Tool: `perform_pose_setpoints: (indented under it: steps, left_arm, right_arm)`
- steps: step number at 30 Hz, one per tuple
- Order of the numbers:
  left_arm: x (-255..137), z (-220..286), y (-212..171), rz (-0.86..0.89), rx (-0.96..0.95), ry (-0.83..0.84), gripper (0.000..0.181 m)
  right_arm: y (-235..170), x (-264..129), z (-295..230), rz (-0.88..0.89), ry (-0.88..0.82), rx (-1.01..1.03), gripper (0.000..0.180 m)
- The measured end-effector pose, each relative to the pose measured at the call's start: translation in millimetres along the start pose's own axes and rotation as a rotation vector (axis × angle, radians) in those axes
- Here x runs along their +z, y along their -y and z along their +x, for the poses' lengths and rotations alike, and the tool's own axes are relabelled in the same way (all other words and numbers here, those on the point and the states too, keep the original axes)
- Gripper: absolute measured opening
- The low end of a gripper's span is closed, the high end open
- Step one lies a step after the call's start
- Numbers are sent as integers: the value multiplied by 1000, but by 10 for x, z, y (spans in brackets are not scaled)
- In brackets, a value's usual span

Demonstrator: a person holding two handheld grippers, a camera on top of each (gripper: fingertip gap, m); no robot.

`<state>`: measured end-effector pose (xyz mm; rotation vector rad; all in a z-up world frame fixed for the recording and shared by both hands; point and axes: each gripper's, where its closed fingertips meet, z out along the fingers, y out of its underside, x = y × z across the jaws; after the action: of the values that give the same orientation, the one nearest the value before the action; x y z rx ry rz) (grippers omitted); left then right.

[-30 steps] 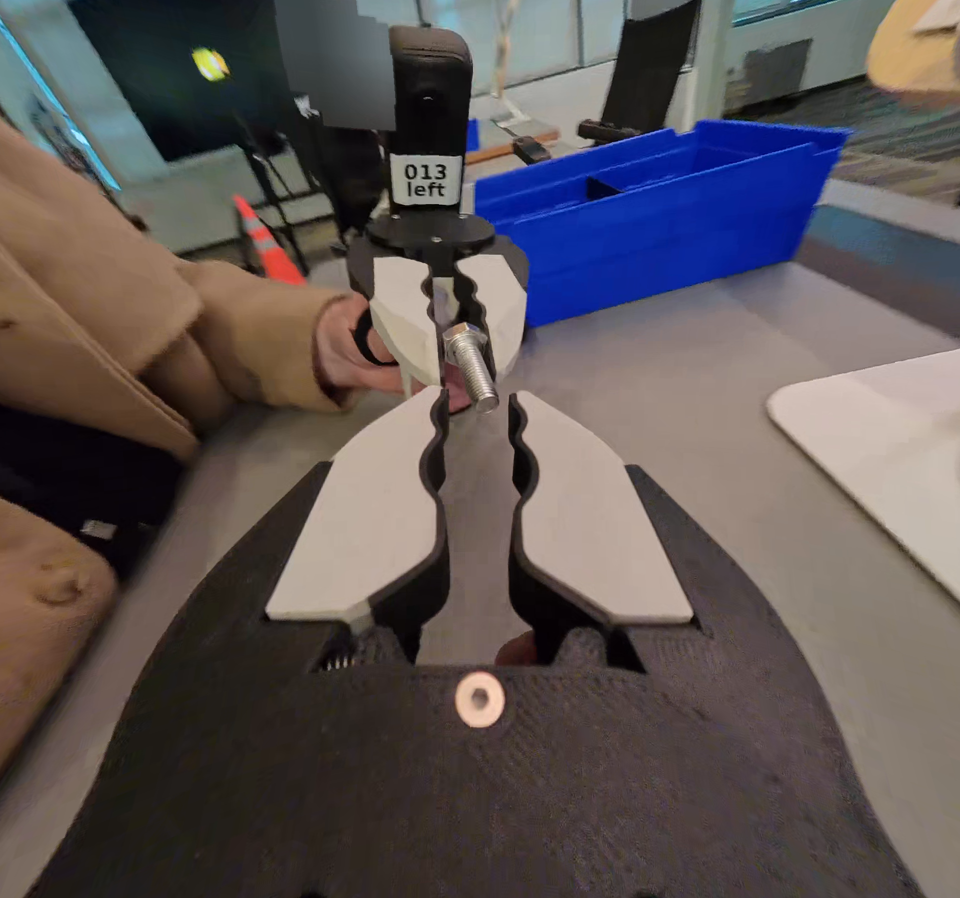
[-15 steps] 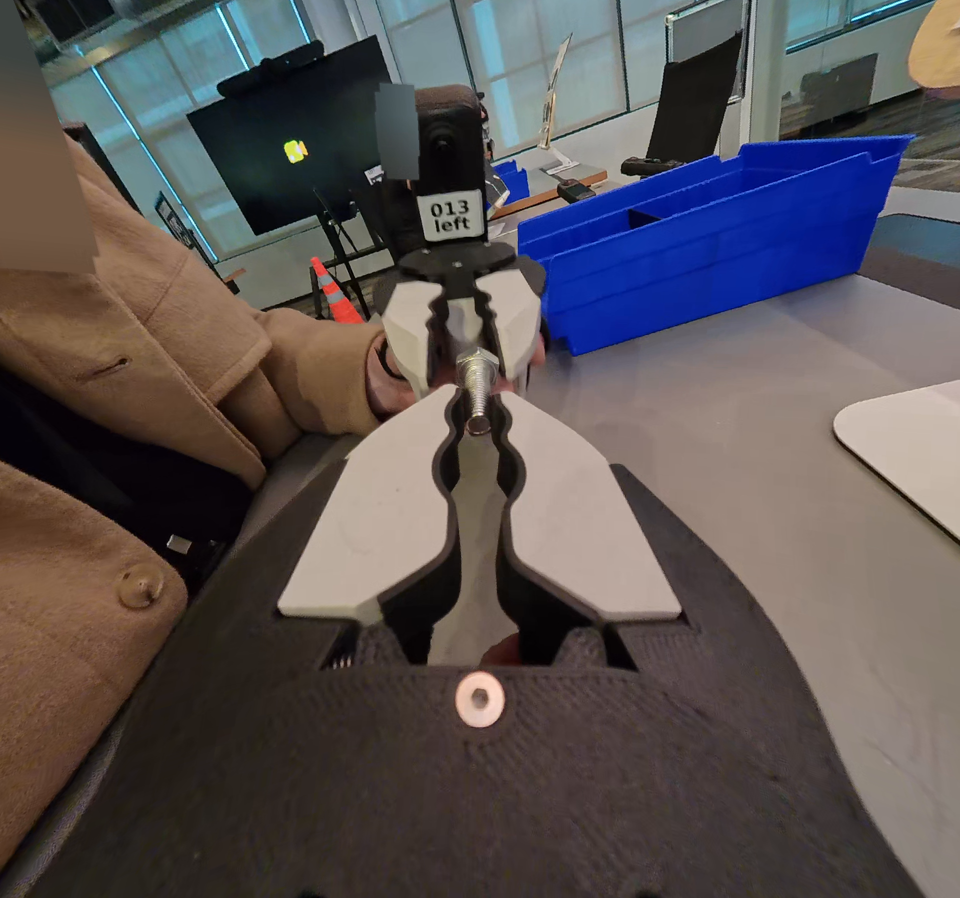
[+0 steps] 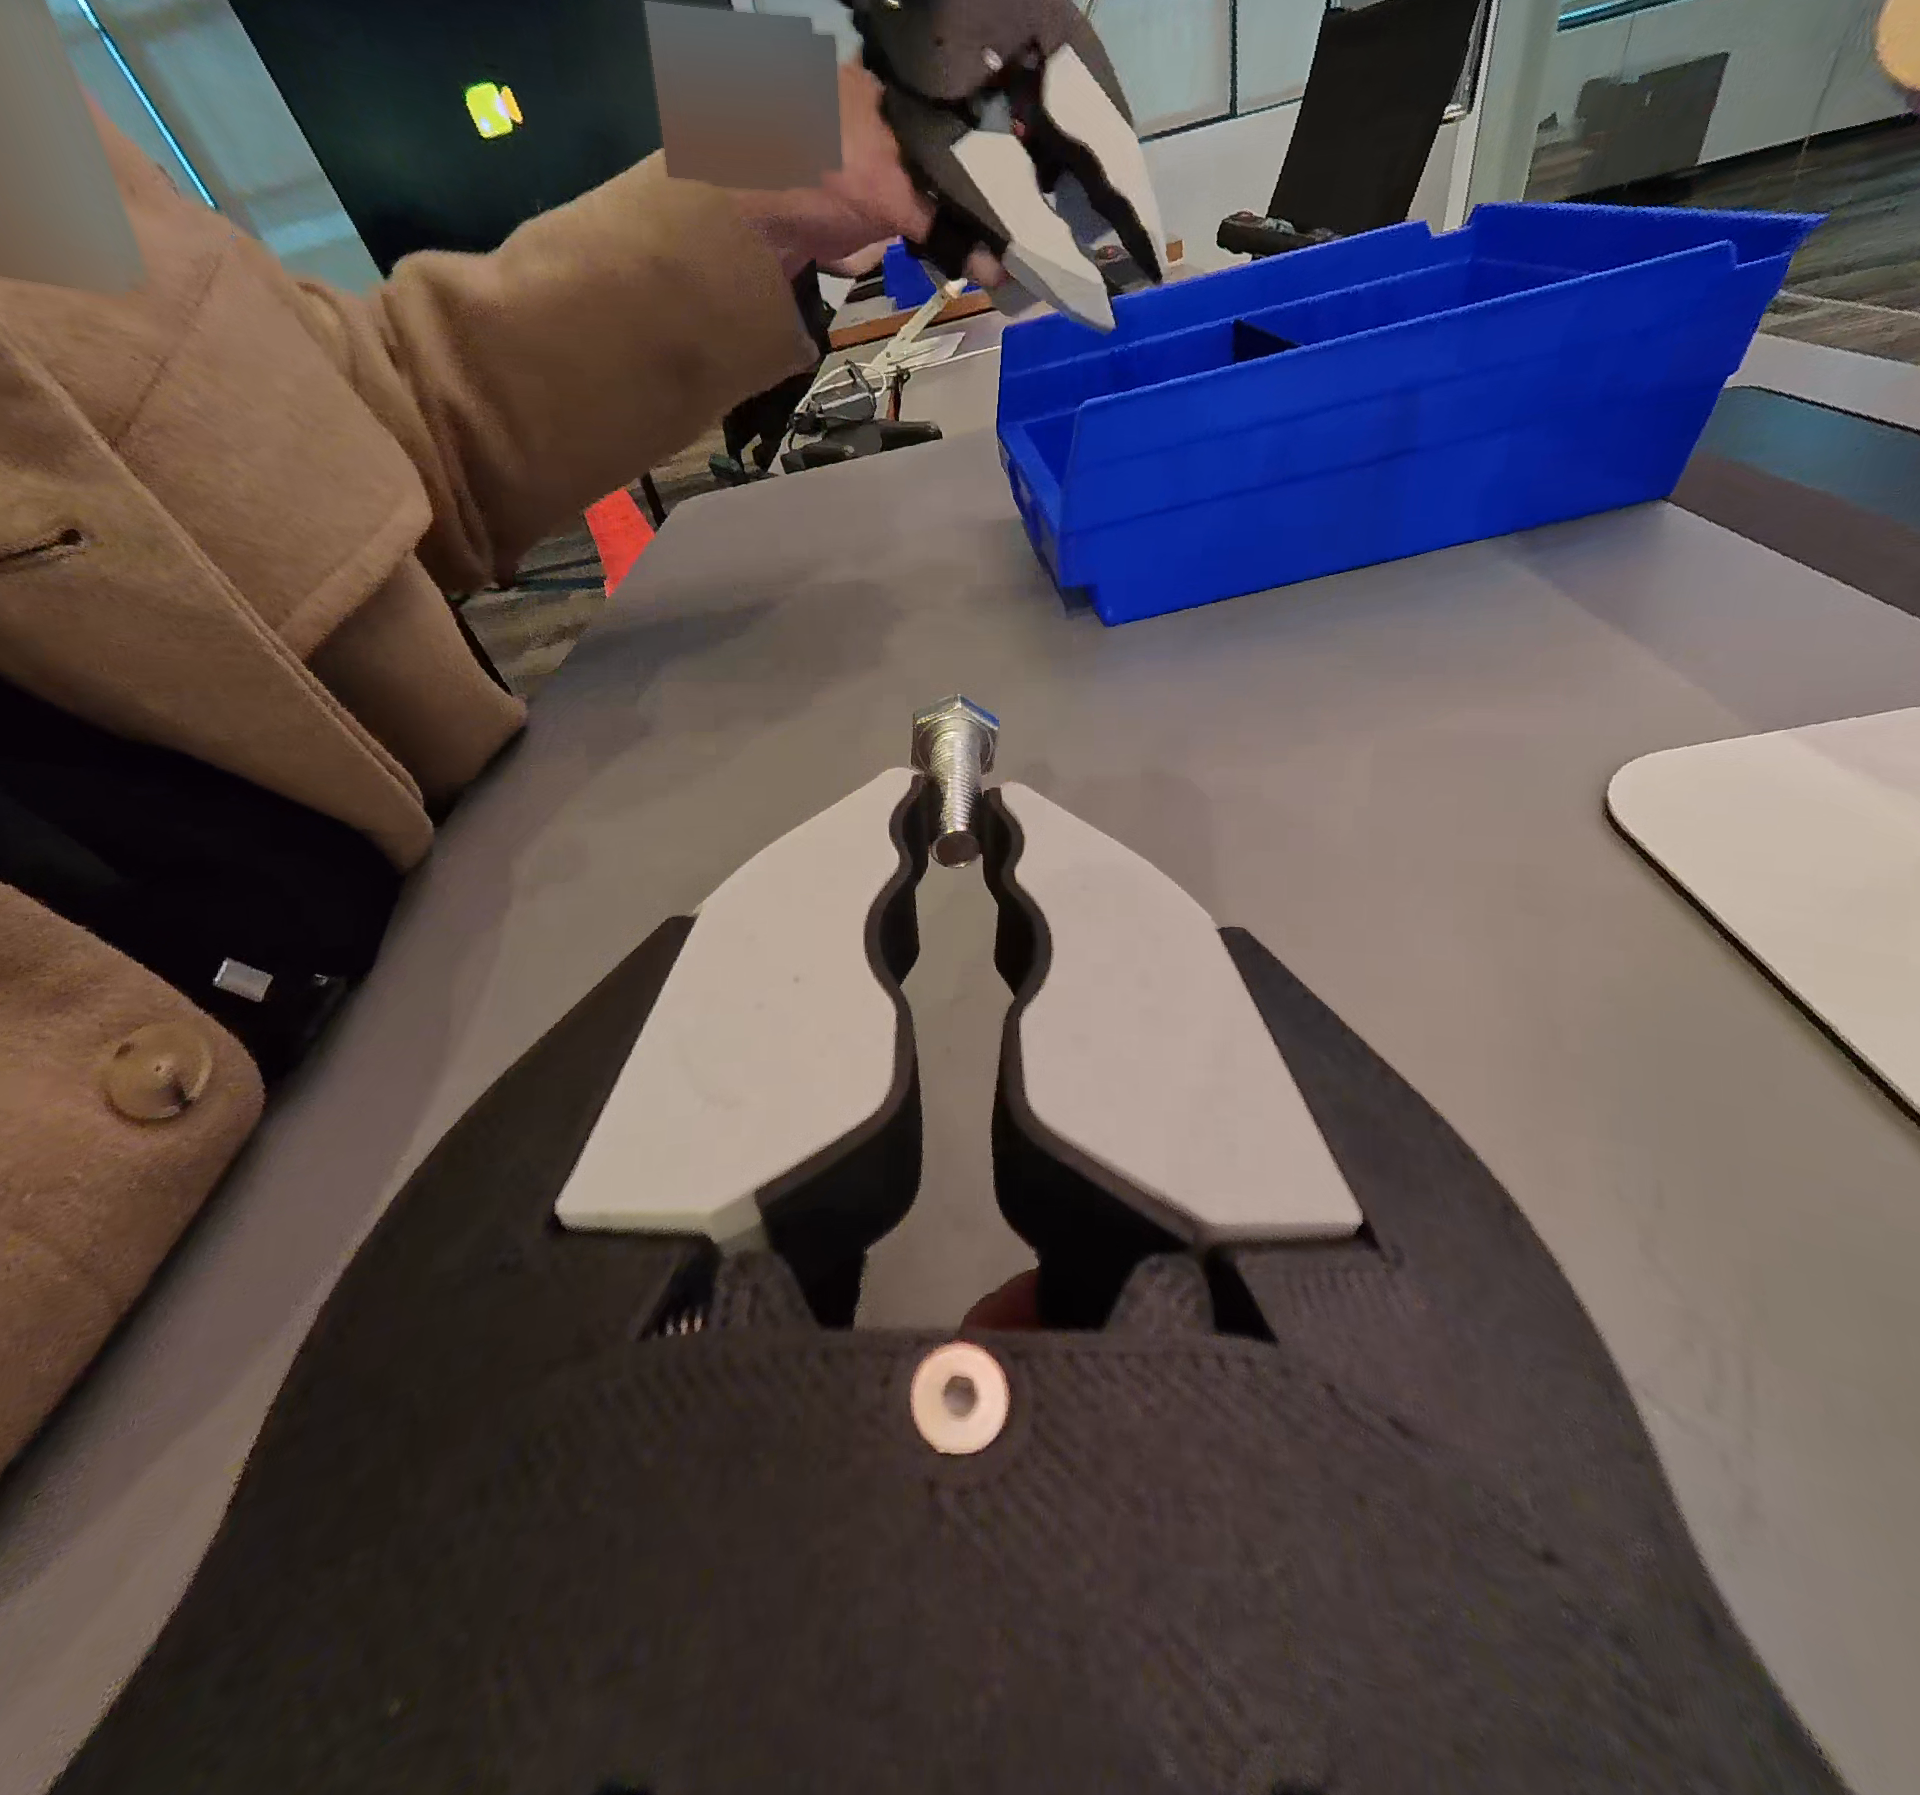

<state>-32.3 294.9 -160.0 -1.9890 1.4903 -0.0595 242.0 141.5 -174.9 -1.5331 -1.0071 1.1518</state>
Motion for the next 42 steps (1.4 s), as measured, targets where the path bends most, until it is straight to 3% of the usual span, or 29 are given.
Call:
perform_pose_setpoints:
  steps: [6,8,14,20,24,28,34,38,42]
  left_arm:
    - [432,-37,-743,-367,-124,-176,33]
    - [509,-113,-893,-474,-118,-131,35]
    - [644,-72,-1057,-643,-240,-170,36]
    - [669,-132,-1167,-800,-194,-153,37]
    - [719,-64,-1187,-839,-216,-236,31]
    - [729,-20,-1165,-835,-232,-307,17]
    - [719,-49,-1152,-804,-195,-263,17]
    - [597,-212,-890,-608,-191,-120,17]
    - [249,-205,-394,-294,-216,-53,17]
  right_arm:
    - [-49,34,-22,-22,0,-22,9]
    - [-49,32,-23,-22,2,-22,9]
    - [-57,28,-39,-25,7,-31,9]
    - [-64,30,-47,-29,8,-37,9]
    - [-68,34,-51,-32,7,-42,9]
    - [-71,36,-56,-34,9,-45,9]
    - [-79,31,-54,-40,2,-53,9]
    - [-74,25,-35,-37,-12,-60,9]
    - [-69,18,-6,-35,-29,-64,9]
